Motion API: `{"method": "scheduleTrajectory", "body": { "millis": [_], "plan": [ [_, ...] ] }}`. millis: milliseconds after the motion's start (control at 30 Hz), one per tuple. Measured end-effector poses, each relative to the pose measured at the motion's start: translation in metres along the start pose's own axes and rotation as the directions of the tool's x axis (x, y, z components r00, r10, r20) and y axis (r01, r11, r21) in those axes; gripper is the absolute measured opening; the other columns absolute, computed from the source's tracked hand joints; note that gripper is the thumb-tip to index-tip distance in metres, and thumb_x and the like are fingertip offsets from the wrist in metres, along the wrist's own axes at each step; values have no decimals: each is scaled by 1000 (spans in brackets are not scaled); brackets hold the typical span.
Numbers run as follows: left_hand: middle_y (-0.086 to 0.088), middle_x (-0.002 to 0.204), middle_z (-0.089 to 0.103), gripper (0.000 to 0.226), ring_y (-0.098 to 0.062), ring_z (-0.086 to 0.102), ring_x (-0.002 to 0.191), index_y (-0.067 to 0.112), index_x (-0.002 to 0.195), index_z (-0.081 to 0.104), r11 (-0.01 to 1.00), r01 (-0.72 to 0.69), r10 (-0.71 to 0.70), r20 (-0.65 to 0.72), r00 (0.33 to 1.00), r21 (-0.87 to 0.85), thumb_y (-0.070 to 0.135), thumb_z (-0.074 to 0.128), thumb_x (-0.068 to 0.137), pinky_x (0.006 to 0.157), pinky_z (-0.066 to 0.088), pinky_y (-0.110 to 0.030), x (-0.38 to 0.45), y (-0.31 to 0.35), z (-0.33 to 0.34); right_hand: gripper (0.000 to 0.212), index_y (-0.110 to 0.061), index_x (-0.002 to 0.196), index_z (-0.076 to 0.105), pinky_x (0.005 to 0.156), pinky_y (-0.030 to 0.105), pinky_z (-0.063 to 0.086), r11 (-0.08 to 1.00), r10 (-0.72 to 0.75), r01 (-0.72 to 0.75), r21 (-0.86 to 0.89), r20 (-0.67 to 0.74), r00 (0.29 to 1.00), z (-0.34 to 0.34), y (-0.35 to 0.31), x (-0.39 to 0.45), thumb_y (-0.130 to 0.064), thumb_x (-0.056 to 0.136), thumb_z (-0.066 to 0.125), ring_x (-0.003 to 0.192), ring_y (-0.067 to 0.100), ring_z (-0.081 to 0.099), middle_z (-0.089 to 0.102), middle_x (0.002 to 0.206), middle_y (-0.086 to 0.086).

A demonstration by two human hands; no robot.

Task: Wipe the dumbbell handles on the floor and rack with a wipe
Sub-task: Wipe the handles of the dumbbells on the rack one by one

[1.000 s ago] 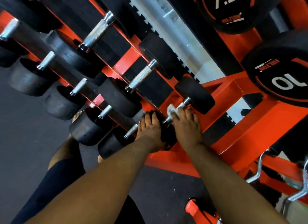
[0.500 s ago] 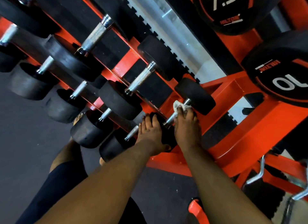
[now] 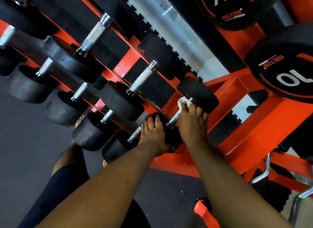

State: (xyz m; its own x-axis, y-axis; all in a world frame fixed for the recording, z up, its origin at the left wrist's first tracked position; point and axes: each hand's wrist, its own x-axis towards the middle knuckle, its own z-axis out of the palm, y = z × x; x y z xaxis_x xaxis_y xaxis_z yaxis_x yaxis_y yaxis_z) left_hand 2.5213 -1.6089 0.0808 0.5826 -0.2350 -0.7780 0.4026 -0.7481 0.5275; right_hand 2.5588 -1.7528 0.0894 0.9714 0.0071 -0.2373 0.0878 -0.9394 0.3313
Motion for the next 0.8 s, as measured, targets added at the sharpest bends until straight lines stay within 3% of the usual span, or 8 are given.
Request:
{"method": "scheduleTrajectory", "body": {
  "millis": [167,267,400,533,600,633,700,800],
  "plan": [
    [-19,166,-18,145,-33,-16,155,12,159,-15,1000,2,-2,2,1000,-9,49,90,66,127,-2,-48,-1,0,0,47,-6,139,55,123,49,22,923,-373,376,-85,49,927,10,11,7,-16,94,47,146,31,36,47,151,14],
    [-18,166,-17,143,-34,-15,155,12,159,-13,1000,-1,1,4,1000,-18,49,90,67,127,-3,-48,-2,1,-2,64,-11,151,42,124,48,9,868,-458,490,-77,259,851,9,13,10,-15,90,23,151,27,28,41,158,10],
    [-18,166,-16,141,-34,-14,155,13,159,-11,999,-7,7,-2,1000,-37,52,88,66,126,-6,-46,-4,2,-3,57,-18,145,52,123,48,11,726,-643,688,2,358,677,15,6,-4,-18,93,31,148,20,34,50,151,2],
    [-20,166,-16,141,-34,-15,155,11,159,-11,1000,-8,8,-2,1000,-21,52,88,67,126,-6,-47,-4,2,-2,63,-23,128,68,115,49,33,828,-558,539,157,130,820,7,15,-23,-23,87,20,132,23,56,70,126,-1],
    [-20,166,-16,142,-33,-16,155,10,159,-13,1000,-8,8,5,1000,-15,51,88,67,126,-5,-48,-4,2,-3,53,-22,130,67,103,37,44,880,-260,207,428,67,963,-3,17,-40,-11,92,32,117,23,65,72,121,3],
    [-20,165,-17,142,-33,-16,155,10,159,-13,1000,-10,10,7,1000,-13,50,88,68,126,-4,-48,-4,2,-3,48,-19,131,67,96,31,45,812,-17,-47,582,104,994,-2,17,-41,-4,95,39,113,24,66,72,121,6],
    [-20,166,-17,143,-34,-16,155,11,159,-13,1000,-9,9,2,1000,-15,49,89,67,127,-3,-49,-4,2,-4,43,-12,133,64,93,30,47,403,399,-522,752,369,839,3,13,-31,1,96,47,115,31,64,69,124,13],
    [-19,166,-17,143,-34,-15,155,12,159,-14,1000,-4,4,-4,1000,-3,50,89,67,127,-3,-48,-2,2,-3,39,-12,125,66,74,31,55,-376,337,-631,679,734,590,15,-13,-12,3,96,45,95,27,70,73,106,11]
  ]
}}
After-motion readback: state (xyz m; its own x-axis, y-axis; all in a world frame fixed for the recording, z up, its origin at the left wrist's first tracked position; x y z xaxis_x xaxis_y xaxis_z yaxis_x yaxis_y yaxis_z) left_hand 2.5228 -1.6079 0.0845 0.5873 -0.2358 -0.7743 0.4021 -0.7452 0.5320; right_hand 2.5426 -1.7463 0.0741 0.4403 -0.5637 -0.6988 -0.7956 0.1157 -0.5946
